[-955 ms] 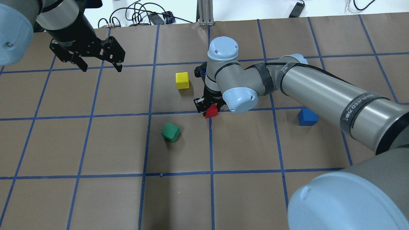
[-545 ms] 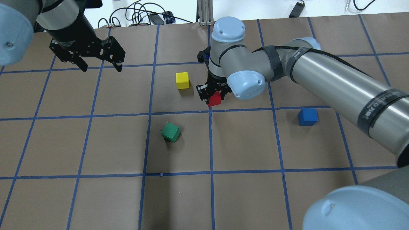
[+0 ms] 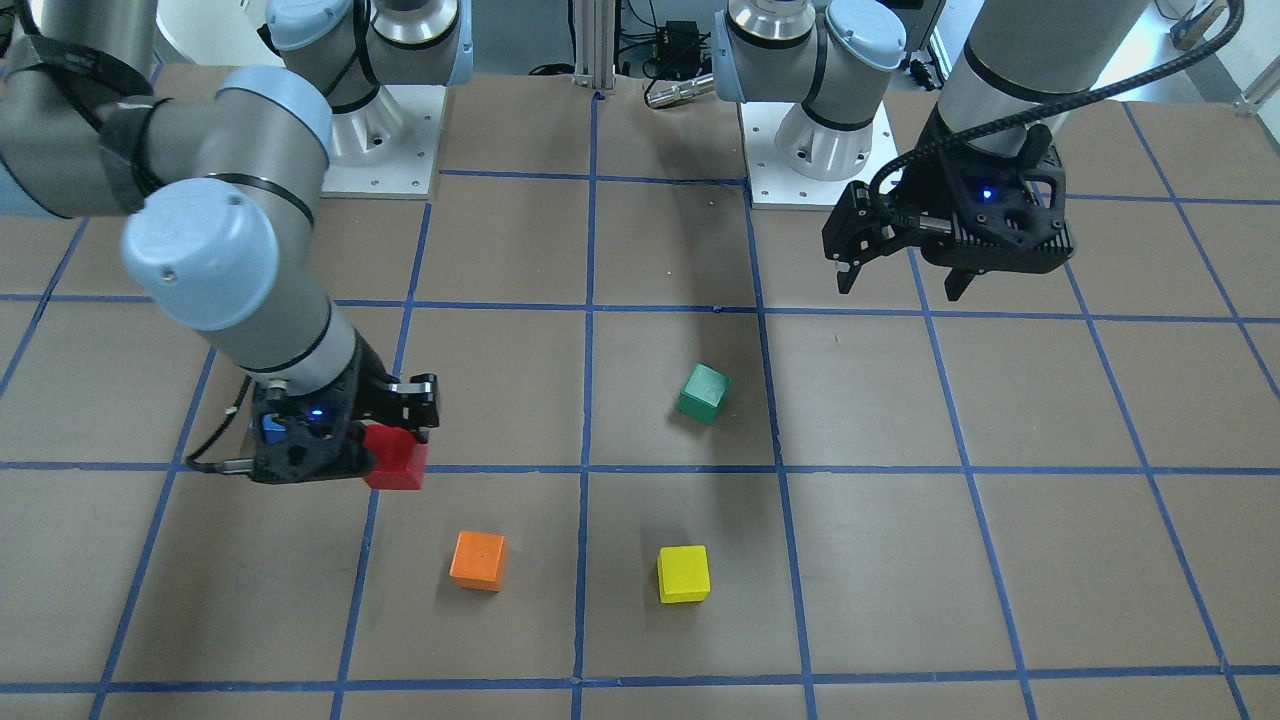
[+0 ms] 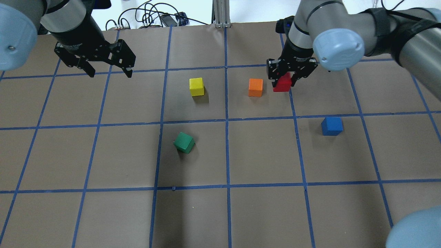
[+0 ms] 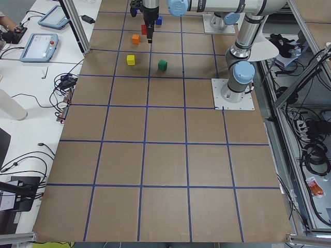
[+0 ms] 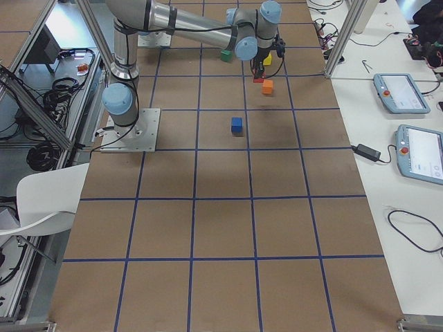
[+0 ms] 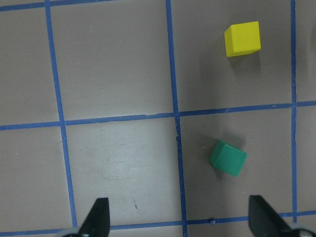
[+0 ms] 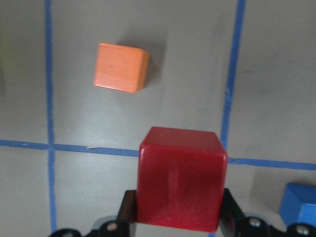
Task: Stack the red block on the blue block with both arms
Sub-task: 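Lift the red cube with the right gripper and carry it over the blue cube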
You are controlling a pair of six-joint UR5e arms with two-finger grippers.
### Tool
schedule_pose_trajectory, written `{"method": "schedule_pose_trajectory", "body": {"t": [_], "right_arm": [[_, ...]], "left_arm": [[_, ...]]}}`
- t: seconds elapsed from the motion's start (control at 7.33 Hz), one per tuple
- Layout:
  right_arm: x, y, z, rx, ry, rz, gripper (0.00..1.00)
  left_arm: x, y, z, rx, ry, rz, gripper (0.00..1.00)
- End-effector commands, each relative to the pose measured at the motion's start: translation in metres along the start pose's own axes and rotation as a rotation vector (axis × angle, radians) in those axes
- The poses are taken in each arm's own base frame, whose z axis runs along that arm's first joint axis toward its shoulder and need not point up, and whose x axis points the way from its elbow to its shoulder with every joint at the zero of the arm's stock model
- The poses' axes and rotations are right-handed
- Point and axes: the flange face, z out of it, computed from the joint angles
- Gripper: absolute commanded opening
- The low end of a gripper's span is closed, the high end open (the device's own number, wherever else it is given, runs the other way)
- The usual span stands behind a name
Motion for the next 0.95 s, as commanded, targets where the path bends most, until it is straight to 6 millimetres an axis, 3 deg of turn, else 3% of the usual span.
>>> {"method": "schedule_pose_trajectory", "body": {"t": [0.0, 0.27, 0.55, 0.82], "right_arm": [[0.071, 0.014, 0.006, -0.063, 0.085, 0.012, 0.00], [0.111, 0.043, 0.014, -0.093, 0.069, 0.008, 0.00], [0.121, 0.064, 0.024, -0.069, 0.075, 0.021, 0.00], [0.131, 0.068, 0.036, -0.063, 0.069, -0.007, 0.00]], "left_arm": [[0.000, 0.001, 0.001, -0.002, 0.000, 0.000, 1.00], [0.000, 0.000, 0.001, -0.004, 0.000, 0.000, 1.00], [0.000, 0.000, 0.001, -0.004, 0.000, 0.000, 1.00], [0.000, 0.000, 0.000, -0.001, 0.000, 0.000, 1.00]]}}
